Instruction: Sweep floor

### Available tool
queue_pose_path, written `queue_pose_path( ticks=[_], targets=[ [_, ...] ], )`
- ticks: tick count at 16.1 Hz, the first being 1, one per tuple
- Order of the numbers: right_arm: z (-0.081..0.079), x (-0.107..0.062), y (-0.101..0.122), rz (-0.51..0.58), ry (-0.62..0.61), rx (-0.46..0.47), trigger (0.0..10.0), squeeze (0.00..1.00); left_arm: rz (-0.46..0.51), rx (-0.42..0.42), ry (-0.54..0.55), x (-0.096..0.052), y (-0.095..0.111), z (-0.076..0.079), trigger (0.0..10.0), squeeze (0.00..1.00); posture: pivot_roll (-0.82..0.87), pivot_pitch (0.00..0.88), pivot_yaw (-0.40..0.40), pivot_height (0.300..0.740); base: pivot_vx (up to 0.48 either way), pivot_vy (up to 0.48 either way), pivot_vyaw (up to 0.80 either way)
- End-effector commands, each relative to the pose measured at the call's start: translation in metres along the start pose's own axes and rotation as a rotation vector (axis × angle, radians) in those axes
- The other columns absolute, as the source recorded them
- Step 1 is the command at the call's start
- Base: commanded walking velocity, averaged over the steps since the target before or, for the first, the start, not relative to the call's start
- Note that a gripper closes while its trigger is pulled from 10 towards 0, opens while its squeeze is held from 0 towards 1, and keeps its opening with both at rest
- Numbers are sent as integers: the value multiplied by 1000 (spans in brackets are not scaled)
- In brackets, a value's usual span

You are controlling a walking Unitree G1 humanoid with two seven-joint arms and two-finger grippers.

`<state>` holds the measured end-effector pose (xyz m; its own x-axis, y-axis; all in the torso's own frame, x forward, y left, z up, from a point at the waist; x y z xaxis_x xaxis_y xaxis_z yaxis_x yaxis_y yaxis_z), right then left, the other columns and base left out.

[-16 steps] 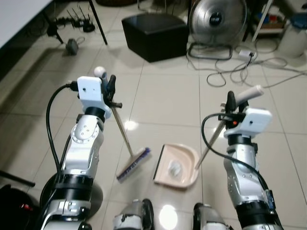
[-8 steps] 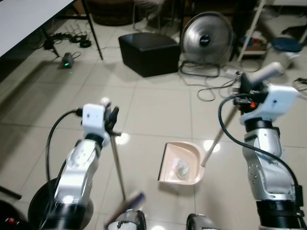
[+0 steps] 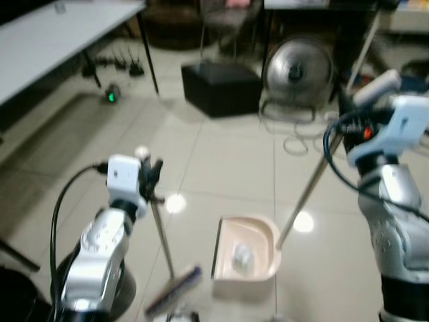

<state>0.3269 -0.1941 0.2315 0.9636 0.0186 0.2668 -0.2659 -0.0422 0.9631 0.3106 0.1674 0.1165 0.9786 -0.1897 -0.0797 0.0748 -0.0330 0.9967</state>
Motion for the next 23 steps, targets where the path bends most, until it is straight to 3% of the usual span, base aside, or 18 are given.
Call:
queue_pose_path(
  ticks=[1, 5, 13, 17, 23],
  targets=[
    [-1, 0, 14, 35, 21, 7, 10000, 0, 26, 34, -31, 1, 10, 6, 10000, 0, -55, 17, 60, 740, 0, 0, 0],
    [-6, 0, 20, 36, 49, 82, 10000, 0, 24, 37, -20, -6, 9, -1, 10000, 0, -50, 17, 65, 740, 0, 0, 0],
    [-19, 3, 45, 75, 97, 130, 10000, 0, 25, 2, -66, -12, 12, 6, 10000, 0, -56, 4, 76, 740, 0, 0, 0],
    [-19, 5, 54, 88, 100, 129, 10000, 0, 28, -13, -81, -11, 15, 9, 10000, 0, -56, 0, 70, 740, 0, 0, 0],
    [-18, 5, 55, 73, 101, 156, 10000, 0, 19, -17, -84, -14, 13, 12, 10000, 0, -53, 0, 59, 740, -282, 0, 0]
  ],
)
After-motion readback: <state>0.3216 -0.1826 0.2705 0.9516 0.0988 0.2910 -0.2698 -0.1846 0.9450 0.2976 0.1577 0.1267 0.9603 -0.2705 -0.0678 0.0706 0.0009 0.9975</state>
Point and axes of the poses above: a point about 5 cm out from each wrist's last joint towards the gripper, its own x axis pointing out of the wrist towards the gripper, its own y axis along the axis of the wrist's last joint, z = x × y, the point moved 4 cm from there along x, pointing out of the wrist towards the gripper, and after that the axes turned 2 degrees about -x, right-handed, at the moved point
